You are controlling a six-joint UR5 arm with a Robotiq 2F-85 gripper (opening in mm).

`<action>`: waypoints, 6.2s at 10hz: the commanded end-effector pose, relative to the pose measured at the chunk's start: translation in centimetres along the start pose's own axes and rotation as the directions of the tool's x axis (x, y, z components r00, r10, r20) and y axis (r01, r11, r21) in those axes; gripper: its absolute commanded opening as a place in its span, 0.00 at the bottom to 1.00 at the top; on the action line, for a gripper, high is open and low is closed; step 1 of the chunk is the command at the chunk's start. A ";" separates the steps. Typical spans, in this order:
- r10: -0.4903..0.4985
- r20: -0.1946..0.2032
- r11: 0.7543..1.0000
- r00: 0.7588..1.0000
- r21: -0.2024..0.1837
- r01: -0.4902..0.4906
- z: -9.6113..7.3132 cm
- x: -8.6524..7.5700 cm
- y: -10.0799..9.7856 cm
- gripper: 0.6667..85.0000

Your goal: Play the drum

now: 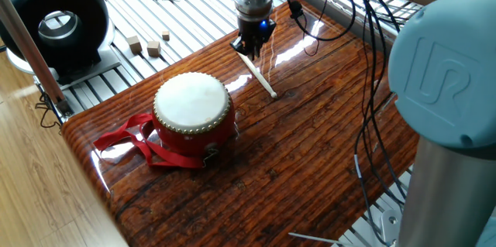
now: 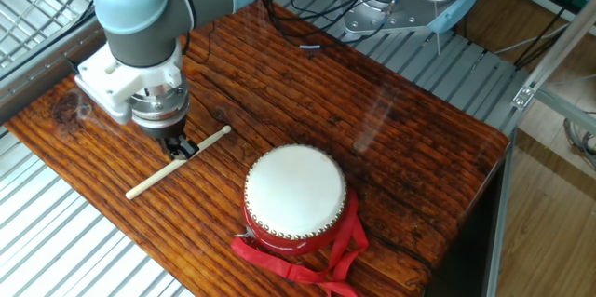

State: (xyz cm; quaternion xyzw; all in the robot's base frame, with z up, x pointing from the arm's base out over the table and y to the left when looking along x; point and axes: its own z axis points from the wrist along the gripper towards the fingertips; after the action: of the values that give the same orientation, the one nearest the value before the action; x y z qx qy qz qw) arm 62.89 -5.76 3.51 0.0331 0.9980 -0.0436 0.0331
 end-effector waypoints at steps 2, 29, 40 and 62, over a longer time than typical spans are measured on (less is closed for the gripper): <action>0.033 0.046 0.997 0.998 -0.078 -0.029 1.4 -1.3 1.2 0.50; 0.095 0.040 0.991 0.995 -0.096 -0.091 2.9 -3.1 -0.2 0.38; 0.049 -0.089 0.992 0.995 -0.111 -0.059 2.7 -2.3 -0.3 0.37; 0.056 -0.106 0.989 0.993 -0.129 -0.070 3.3 -3.9 0.1 0.30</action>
State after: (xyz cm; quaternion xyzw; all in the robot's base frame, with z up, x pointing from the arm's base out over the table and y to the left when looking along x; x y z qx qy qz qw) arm 66.80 -6.39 0.39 0.0594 0.9979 0.0211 -0.0165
